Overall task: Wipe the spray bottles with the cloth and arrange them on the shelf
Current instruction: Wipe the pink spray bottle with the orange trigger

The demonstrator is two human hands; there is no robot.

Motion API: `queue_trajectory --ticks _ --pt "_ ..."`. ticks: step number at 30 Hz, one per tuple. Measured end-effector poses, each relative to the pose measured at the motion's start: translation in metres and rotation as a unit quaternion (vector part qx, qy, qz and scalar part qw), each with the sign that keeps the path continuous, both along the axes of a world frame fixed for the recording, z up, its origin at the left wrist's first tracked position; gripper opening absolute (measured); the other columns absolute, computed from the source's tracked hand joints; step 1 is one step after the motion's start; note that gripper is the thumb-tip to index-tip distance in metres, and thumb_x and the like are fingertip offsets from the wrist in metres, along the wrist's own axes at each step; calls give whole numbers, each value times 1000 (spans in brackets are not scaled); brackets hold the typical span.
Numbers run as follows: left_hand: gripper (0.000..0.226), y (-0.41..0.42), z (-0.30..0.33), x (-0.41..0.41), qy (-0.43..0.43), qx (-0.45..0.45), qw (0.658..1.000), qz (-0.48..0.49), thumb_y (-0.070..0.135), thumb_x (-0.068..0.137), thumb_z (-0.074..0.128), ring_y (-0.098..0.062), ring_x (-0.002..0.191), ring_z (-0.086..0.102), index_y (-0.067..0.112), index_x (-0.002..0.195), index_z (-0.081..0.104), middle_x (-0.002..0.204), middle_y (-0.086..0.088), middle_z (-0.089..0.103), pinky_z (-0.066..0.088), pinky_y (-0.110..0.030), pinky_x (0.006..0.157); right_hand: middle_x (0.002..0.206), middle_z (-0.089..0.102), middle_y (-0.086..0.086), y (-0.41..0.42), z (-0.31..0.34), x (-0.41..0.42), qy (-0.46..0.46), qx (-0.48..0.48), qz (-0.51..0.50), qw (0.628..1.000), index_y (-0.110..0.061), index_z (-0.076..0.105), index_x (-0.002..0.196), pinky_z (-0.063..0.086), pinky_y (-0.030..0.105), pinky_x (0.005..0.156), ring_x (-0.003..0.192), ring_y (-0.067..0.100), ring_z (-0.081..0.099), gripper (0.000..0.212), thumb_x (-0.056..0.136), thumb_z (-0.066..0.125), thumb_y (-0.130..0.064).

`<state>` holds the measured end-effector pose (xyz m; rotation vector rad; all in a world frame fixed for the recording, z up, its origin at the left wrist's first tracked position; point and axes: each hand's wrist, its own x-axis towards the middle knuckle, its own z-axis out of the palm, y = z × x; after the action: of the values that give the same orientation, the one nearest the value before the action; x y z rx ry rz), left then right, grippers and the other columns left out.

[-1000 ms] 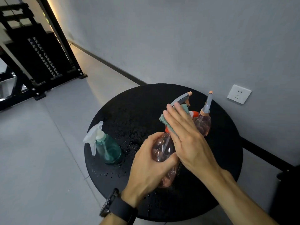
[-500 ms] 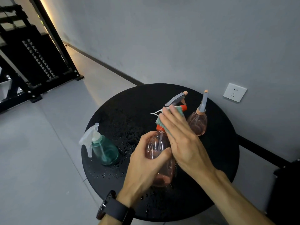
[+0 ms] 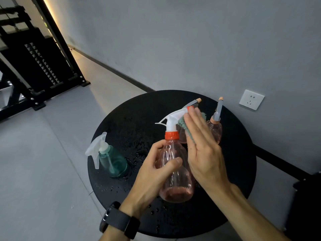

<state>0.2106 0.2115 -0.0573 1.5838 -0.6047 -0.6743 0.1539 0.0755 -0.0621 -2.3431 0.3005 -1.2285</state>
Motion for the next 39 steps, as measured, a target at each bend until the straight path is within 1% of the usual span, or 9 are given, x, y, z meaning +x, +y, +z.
queue_trajectory --ticks 5,9,14,17,22,27,31,34,39 --pt "15 -3 0 2 29 6 999 31 43 84 60 -18 96 68 35 96 65 96 5 72 53 -40 88 150 39 16 13 -1 1 18 -36 64 997 6 46 137 29 36 117 144 26 31 44 93 54 9" --pt "37 -8 2 3 35 -12 995 90 60 79 57 -9 84 69 29 97 64 91 6 73 55 -31 82 151 37 15 20 0 0 27 -34 89 995 6 45 138 25 32 118 145 25 28 43 95 50 6" --pt "22 -6 4 10 66 -56 987 133 34 89 63 -17 74 64 14 95 61 75 0 67 54 -37 72 151 39 13 28 -4 0 38 -21 98 994 3 45 139 29 31 117 145 23 28 45 95 51 5" --pt "20 -1 5 15 68 -48 987 138 35 89 65 -23 82 66 17 98 67 90 -14 70 55 -45 83 151 39 13 31 -6 -1 41 -14 107 993 2 45 140 33 33 115 145 22 29 46 95 50 6" --pt "21 0 1 20 9 15 995 95 36 98 53 -22 93 70 27 98 72 94 -4 74 56 -41 87 151 39 13 39 -7 -1 38 -25 124 991 3 44 140 31 34 116 145 21 28 48 93 51 12" --pt "32 -2 -2 15 -36 42 995 88 34 100 50 -12 66 61 42 72 63 65 10 64 49 -29 64 150 40 14 43 -3 2 25 -19 118 993 3 45 138 33 36 115 145 22 29 50 91 52 15" --pt "9 -2 -6 18 -22 15 994 107 34 95 61 -21 70 66 25 98 61 79 4 71 55 -40 68 149 41 13 45 -3 2 28 -14 124 992 3 47 138 34 35 115 144 21 30 52 89 55 18" --pt "18 0 -9 22 6 -1 993 122 24 95 61 -3 60 59 9 99 51 67 12 62 48 -24 55 149 41 11 47 -7 1 35 -6 138 990 3 49 137 34 34 114 144 19 31 49 90 55 15" --pt "15 3 -3 26 74 -21 988 136 18 96 58 -15 71 68 14 110 61 81 -2 70 55 -24 57 147 43 13 49 -7 -1 13 -1 152 988 4 49 136 33 31 114 143 20 34 43 93 52 10"
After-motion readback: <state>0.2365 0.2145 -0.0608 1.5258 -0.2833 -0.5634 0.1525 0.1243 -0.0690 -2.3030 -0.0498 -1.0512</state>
